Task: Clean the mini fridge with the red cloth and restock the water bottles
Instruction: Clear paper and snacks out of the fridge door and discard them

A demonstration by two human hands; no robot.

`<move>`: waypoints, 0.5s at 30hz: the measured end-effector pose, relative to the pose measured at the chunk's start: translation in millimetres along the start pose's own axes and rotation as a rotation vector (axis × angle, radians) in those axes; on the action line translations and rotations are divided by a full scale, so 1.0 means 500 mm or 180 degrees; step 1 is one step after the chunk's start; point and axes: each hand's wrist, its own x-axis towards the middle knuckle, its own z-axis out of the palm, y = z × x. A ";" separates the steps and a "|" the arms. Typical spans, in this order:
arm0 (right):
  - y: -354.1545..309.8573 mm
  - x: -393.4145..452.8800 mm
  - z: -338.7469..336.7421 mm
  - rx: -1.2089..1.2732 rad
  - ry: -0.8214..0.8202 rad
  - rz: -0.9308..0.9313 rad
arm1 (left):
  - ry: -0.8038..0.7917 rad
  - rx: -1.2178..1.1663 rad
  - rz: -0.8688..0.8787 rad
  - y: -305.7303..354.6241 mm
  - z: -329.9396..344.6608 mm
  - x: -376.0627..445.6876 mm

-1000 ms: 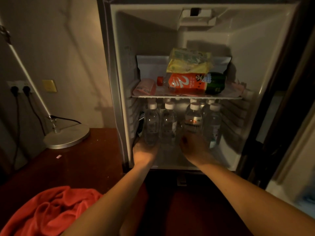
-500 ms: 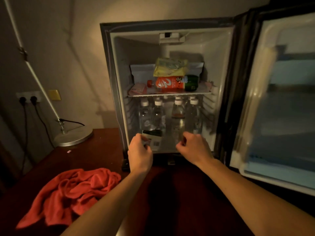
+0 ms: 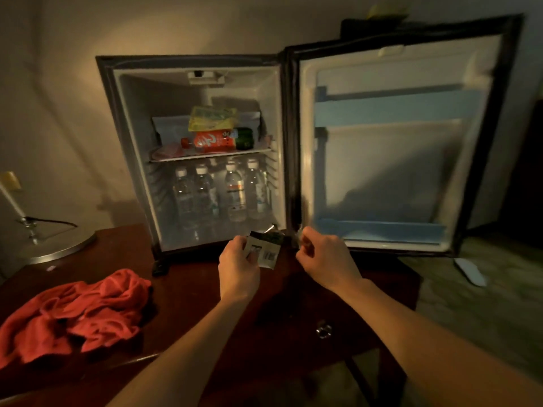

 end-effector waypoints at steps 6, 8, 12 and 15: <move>0.079 -0.094 -0.087 -0.0102 0.0254 0.0216 | -0.0374 -0.0181 0.0281 0.085 0.096 -0.061; 0.106 -0.120 -0.123 -0.0201 0.0426 0.0280 | -0.0511 -0.0272 0.0366 0.120 0.132 -0.077; 0.173 -0.166 -0.200 -0.0456 0.0661 0.0507 | -0.0892 -0.0467 0.0542 0.193 0.215 -0.111; 0.232 -0.203 -0.253 -0.0489 0.0814 0.0739 | -0.1128 -0.0501 0.0787 0.249 0.279 -0.140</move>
